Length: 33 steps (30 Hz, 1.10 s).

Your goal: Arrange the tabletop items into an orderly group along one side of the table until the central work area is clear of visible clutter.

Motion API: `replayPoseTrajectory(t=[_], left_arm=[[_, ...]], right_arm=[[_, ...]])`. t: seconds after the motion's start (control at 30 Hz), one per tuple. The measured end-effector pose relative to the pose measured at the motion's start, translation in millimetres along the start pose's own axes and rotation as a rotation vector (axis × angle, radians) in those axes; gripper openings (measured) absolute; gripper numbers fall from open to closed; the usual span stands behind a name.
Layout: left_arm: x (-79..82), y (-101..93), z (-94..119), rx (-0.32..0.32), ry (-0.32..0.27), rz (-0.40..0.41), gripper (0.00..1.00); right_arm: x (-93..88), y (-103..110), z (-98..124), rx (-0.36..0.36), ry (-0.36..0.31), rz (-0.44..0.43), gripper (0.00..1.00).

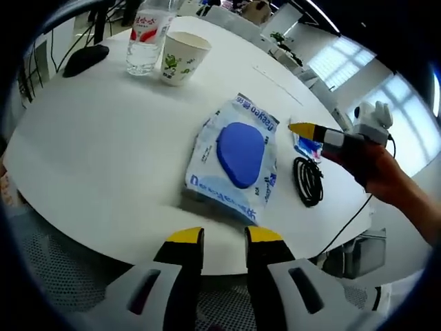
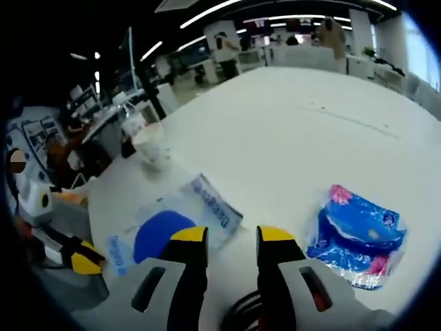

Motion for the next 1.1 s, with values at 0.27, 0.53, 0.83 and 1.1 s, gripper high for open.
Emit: replayPoseTrajectory(t=[0.27, 0.53, 0.83, 1.1], left_arm=[[-1.4, -6.6, -7.4, -0.006, 0.031, -0.025, 0.22], [-0.2, -7.5, -13.4, -0.009, 0.050, -0.024, 0.22], [6.0, -9.7, -20.6, -0.005, 0.058, -0.025, 0.22], [13.4, -10.6, -24.9, 0.003, 0.057, -0.042, 0.20]], right_arm=[[6.7, 6.3, -14.5, 0.008, 0.060, 0.071, 0.28], [11.0, 5.8, -25.7, 0.011, 0.101, 0.121, 0.30], [17.0, 13.0, -40.1, 0.039, 0.141, 0.196, 0.32], [13.8, 19.2, -45.0, 0.043, 0.172, 0.241, 0.28]])
Point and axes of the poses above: the point that each gripper's makers call its tool centre point, and the gripper's own axes: z roughly backward along the fingers, y roughly to its left, x roughly out of its top, the point moved 3 cm from there along z, roughly backward along the fingers, and after that the axes turned 7 degrees about y, right-handed, at the moved point
